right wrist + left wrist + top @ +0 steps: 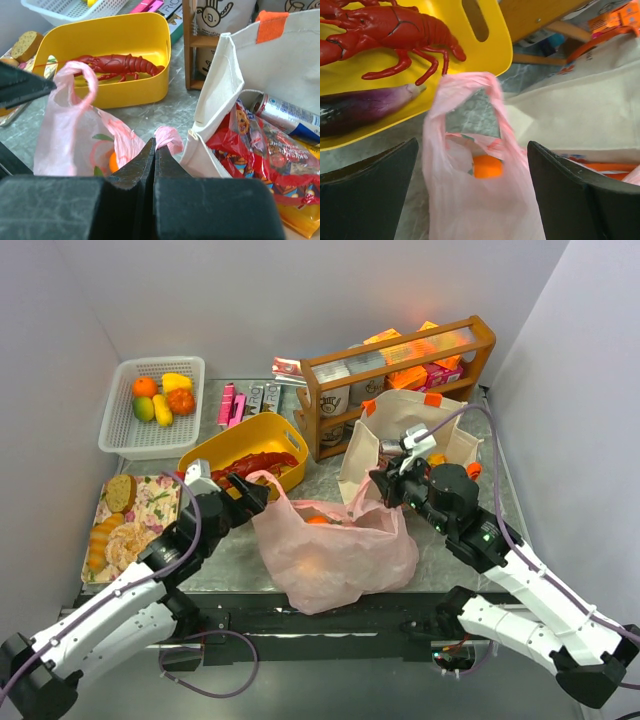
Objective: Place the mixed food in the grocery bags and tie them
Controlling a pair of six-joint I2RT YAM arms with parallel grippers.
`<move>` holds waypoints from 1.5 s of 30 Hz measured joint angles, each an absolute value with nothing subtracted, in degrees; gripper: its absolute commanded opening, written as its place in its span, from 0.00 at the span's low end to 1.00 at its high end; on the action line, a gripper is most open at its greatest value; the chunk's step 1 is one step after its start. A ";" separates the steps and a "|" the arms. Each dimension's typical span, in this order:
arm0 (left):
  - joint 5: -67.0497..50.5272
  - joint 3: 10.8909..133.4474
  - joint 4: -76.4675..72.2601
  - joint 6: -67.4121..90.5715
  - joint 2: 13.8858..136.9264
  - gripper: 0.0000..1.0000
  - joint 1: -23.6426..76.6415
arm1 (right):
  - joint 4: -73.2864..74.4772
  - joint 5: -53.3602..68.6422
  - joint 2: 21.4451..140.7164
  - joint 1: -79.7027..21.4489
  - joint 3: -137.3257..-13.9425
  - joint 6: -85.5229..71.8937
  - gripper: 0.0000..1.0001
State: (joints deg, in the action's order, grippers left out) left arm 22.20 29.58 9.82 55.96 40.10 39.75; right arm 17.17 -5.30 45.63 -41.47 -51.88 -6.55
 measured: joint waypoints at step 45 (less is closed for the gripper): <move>-6.02 16.91 -19.29 32.29 30.72 0.01 35.59 | 15.86 7.20 44.95 -44.34 -48.77 -8.82 0.00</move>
